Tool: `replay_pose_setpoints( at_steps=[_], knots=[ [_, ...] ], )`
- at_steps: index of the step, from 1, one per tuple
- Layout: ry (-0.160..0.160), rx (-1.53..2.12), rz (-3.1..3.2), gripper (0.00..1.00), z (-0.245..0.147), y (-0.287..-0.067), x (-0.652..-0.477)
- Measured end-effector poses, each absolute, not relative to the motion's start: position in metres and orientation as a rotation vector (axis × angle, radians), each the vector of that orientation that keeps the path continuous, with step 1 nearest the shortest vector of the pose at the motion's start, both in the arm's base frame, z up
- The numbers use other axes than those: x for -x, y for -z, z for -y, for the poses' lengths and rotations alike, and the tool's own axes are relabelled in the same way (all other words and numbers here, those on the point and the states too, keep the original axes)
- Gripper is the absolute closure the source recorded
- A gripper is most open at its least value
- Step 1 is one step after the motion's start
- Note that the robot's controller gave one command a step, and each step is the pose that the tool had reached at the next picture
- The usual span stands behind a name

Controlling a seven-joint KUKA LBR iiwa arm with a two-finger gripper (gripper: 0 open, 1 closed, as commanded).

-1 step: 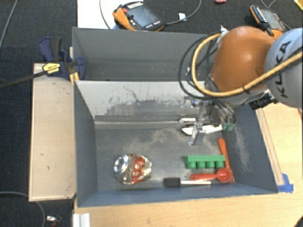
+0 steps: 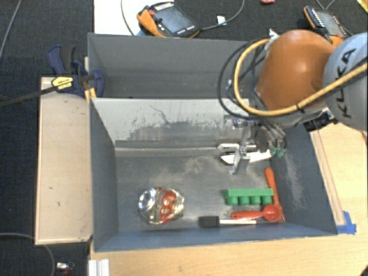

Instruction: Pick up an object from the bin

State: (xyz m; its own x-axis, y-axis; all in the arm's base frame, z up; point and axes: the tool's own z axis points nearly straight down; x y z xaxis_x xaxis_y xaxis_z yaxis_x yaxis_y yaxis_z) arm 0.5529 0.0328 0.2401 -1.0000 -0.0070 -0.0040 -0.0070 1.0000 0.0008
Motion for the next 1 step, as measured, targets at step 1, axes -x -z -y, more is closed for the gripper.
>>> replay_pose_setpoints(
  at_steps=[1],
  knots=[
    [0.001,0.527,-3.091,0.00,0.0502,-0.1841,-0.5176]
  ],
)
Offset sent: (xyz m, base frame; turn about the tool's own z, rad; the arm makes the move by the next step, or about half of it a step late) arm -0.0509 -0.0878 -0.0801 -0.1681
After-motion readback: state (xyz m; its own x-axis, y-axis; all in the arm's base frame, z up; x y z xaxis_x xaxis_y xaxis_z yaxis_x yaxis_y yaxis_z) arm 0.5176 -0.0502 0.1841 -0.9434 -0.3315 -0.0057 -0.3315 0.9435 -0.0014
